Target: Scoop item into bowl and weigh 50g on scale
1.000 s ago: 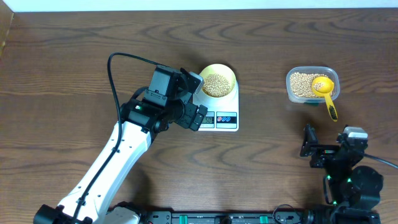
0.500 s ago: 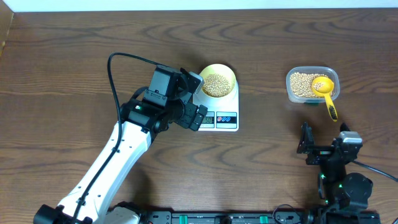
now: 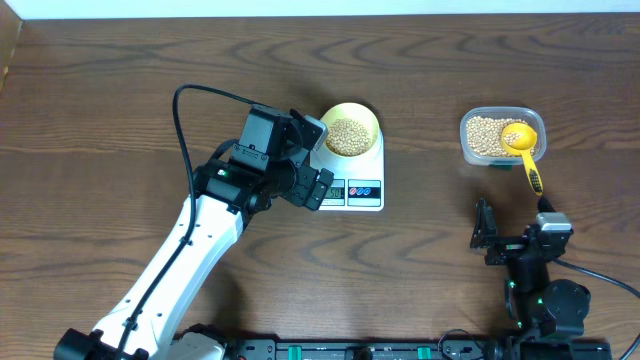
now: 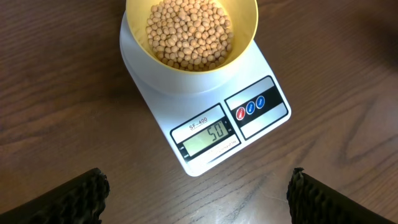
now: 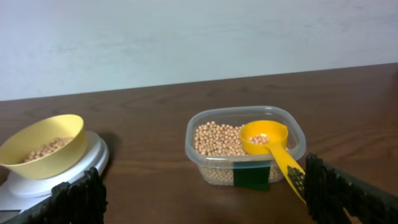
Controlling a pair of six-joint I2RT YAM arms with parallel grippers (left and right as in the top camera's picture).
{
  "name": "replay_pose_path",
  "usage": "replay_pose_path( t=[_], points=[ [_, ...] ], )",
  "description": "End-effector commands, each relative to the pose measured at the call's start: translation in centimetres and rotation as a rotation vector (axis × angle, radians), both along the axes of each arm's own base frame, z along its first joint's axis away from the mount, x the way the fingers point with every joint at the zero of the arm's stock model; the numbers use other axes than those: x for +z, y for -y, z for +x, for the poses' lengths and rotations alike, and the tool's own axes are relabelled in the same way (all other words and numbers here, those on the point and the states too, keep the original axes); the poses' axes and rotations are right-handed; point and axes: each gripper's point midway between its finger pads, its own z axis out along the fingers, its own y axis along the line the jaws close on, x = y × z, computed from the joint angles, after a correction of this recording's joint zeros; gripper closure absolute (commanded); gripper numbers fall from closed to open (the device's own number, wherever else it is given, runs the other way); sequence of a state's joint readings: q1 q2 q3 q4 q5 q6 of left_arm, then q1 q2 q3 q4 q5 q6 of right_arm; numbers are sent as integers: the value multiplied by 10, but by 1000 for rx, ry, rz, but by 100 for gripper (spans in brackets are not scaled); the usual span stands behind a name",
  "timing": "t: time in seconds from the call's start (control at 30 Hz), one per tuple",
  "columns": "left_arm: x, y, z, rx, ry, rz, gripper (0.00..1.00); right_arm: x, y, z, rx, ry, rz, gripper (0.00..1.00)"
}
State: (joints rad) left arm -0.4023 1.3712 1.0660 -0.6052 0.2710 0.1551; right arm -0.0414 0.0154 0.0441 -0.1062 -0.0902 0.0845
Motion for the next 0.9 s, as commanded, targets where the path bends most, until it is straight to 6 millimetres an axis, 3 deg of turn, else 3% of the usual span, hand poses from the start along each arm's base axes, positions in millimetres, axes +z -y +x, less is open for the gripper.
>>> replay_pose_path(
  t=[0.0,0.87],
  points=[
    [-4,-1,-1,-4,-6,13,6,-9,8,2,-48,3,-26,1],
    [-4,-1,-1,-4,-6,13,6,-10,8,2,-43,2,-98,1]
  ],
)
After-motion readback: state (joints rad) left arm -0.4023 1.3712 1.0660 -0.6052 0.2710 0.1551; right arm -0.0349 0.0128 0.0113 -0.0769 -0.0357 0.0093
